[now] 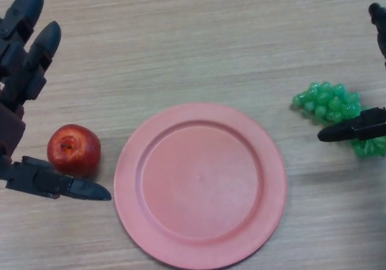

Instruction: Pick up the green grapes and place it on the plate

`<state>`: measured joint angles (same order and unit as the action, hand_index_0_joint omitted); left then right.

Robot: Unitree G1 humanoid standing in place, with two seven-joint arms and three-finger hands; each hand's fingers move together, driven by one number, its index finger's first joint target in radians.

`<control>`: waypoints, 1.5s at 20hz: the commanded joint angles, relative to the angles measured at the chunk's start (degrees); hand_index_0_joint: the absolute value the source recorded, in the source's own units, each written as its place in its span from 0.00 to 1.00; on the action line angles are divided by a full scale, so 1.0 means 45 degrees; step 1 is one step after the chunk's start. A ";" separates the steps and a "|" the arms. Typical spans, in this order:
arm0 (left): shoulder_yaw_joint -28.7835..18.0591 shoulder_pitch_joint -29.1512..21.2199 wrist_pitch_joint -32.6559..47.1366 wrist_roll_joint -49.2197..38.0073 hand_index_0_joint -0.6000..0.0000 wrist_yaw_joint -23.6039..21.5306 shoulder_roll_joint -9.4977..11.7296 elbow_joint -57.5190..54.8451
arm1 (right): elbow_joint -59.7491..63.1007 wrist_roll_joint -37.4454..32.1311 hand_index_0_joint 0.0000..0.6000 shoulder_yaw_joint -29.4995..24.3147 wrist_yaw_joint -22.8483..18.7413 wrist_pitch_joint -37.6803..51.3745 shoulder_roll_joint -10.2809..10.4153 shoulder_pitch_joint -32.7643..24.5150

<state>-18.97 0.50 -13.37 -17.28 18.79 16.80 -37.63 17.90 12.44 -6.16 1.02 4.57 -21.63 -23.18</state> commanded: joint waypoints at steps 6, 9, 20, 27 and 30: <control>-0.0960 -0.0087 0.1911 -0.0389 1.00 -0.0254 0.0394 -0.0644 | 0.4234 0.2293 0.33 0.0344 -0.1925 0.3455 -0.0852 -0.2395; -0.1049 -0.0010 0.2096 -0.0398 1.00 -0.0310 0.0374 -0.0501 | 0.5419 0.4769 0.99 0.1005 -0.2284 0.3116 -0.0787 -0.3100; -0.1422 0.0253 0.2444 -0.0458 1.00 -0.0223 0.0295 -0.0355 | 0.1321 0.3720 1.00 0.0323 -0.1112 0.0654 -0.0305 -0.2512; -0.1442 0.0405 0.2550 -0.0637 1.00 -0.0189 0.0165 -0.0327 | -0.8494 0.1489 1.00 0.3037 0.1746 -0.6441 0.2190 -0.1465; -0.1652 0.0308 0.2342 -0.1032 1.00 -0.0359 0.0222 -0.0283 | -0.9582 0.1584 1.00 0.5144 0.1128 -0.7635 0.2354 -0.1947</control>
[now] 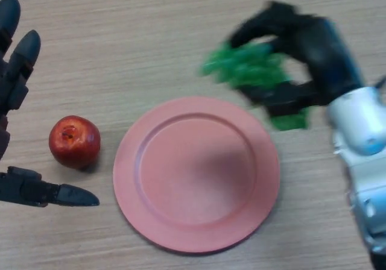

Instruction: Pick up the green grapes and place it on the plate

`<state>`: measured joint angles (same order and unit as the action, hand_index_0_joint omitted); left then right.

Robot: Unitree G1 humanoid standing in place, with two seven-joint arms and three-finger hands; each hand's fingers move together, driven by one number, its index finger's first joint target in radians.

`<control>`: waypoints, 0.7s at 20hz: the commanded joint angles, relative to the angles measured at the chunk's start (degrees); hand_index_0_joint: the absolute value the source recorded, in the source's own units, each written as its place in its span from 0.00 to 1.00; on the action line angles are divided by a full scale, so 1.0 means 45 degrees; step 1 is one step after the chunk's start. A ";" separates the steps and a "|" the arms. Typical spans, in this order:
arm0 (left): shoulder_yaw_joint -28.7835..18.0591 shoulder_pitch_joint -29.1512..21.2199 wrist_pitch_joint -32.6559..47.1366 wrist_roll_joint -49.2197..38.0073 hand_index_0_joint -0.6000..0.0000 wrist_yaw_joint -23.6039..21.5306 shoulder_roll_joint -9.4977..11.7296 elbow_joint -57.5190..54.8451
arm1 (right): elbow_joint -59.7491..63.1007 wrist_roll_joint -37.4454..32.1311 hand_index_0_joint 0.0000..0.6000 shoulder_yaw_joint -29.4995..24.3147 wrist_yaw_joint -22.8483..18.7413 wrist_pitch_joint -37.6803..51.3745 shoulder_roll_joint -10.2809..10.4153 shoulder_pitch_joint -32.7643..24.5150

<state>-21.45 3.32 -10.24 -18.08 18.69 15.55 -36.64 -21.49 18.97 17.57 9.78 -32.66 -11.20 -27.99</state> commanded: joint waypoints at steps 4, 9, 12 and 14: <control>-0.1269 -0.0220 0.1742 -0.1238 1.00 -0.0409 0.0476 -0.0435 | -0.1726 -0.0239 0.67 0.1416 -0.1315 -0.0668 0.0065 -0.1180; -0.1534 -0.0112 0.1991 -0.1315 1.00 -0.0378 0.0517 -0.0272 | -0.2270 -0.0126 0.00 0.2514 -0.2455 -0.1189 0.0069 -0.1626; -0.1513 -0.0163 0.1830 -0.1286 1.00 -0.0361 0.0625 -0.0308 | -0.2978 -0.0715 0.00 0.1806 -0.2438 -0.1409 0.0069 -0.1481; -0.1531 -0.0204 0.1692 -0.1317 1.00 -0.0347 0.0672 -0.0492 | -0.3741 -0.0791 0.00 0.0834 -0.1964 -0.1101 0.0069 -0.0803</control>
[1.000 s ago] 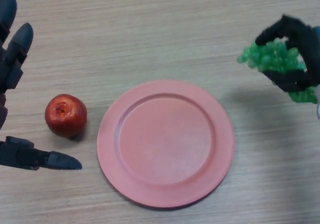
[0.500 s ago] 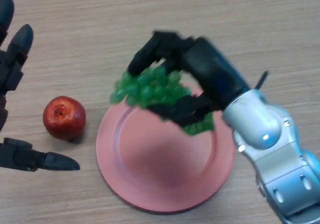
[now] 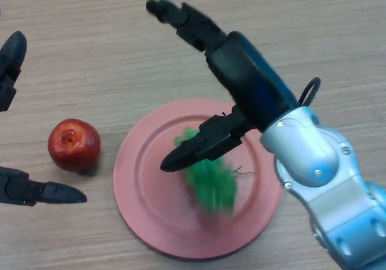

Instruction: Pick up the green grapes and place it on the plate

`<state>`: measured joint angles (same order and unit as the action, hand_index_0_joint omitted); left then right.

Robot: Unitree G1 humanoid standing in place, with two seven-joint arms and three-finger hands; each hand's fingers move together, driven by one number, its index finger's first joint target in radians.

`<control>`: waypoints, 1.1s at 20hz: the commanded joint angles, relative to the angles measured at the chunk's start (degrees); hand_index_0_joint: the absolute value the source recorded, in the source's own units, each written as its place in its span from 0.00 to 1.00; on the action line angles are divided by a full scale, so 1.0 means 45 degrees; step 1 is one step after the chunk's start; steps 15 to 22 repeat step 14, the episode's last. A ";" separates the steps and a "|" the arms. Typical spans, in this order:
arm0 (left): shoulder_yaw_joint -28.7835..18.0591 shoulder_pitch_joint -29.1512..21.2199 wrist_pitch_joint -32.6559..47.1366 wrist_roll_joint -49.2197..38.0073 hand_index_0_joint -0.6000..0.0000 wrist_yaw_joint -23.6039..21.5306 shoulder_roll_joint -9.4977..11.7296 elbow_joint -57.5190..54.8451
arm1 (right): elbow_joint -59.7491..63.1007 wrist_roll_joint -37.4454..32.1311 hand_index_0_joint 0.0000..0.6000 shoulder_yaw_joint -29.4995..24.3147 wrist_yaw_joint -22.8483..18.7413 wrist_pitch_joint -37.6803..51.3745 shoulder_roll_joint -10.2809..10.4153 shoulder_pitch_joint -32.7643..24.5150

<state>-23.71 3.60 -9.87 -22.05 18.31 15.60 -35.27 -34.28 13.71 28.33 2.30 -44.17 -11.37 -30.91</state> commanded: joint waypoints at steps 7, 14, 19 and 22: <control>-0.0713 -0.0564 0.1432 -0.0021 1.00 -0.0251 0.0753 -0.0908 | -0.3236 -0.2879 0.00 -0.6765 0.1446 0.4100 -0.0272 0.4463; 0.0025 -0.1090 0.0660 0.0837 1.00 -0.0857 0.0925 -0.0961 | -0.4084 -0.4712 0.00 -0.7258 0.0838 0.4137 -0.0663 0.5686; 0.0025 -0.1090 0.0660 0.0837 1.00 -0.0857 0.0925 -0.0961 | -0.4084 -0.4712 0.00 -0.7258 0.0838 0.4137 -0.0663 0.5686; 0.0025 -0.1090 0.0660 0.0837 1.00 -0.0857 0.0925 -0.0961 | -0.4084 -0.4712 0.00 -0.7258 0.0838 0.4137 -0.0663 0.5686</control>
